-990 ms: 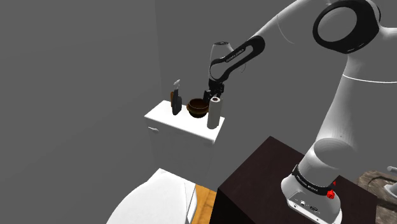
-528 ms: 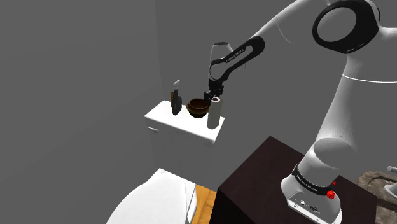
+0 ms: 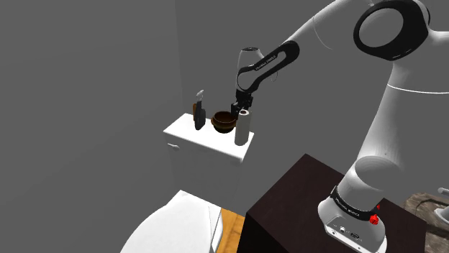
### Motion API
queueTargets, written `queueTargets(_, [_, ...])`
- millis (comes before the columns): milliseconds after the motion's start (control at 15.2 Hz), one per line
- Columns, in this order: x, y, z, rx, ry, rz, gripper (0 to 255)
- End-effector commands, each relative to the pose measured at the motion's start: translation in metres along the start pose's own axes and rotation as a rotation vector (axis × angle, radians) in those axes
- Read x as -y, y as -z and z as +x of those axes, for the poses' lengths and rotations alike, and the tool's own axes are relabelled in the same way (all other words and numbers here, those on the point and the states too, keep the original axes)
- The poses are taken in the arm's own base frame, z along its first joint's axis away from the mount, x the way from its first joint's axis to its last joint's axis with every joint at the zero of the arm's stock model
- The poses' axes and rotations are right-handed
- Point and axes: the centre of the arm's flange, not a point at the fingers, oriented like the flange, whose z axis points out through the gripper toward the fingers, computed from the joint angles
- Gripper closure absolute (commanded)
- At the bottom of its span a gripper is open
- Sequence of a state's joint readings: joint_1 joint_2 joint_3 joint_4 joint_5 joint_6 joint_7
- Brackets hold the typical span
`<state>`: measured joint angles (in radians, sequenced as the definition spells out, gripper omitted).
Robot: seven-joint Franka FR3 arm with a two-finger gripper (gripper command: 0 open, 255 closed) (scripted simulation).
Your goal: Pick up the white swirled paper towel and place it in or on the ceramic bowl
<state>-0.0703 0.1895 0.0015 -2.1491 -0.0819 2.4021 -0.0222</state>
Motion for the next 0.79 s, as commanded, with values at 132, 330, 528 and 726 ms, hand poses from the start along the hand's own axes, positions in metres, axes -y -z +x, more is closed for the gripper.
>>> queueTargets(132, [-0.001, 0.01, 0.0, 0.002, -0.001, -0.001, 255])
queueTargets(330, [-0.002, 0.025, 0.001, 0.002, -0.001, -0.001, 255])
queueTargets(528, [-0.003, 0.041, 0.002, 0.002, -0.001, -0.001, 255])
queueTargets(726, [-0.004, 0.057, 0.003, 0.002, -0.001, -0.001, 255])
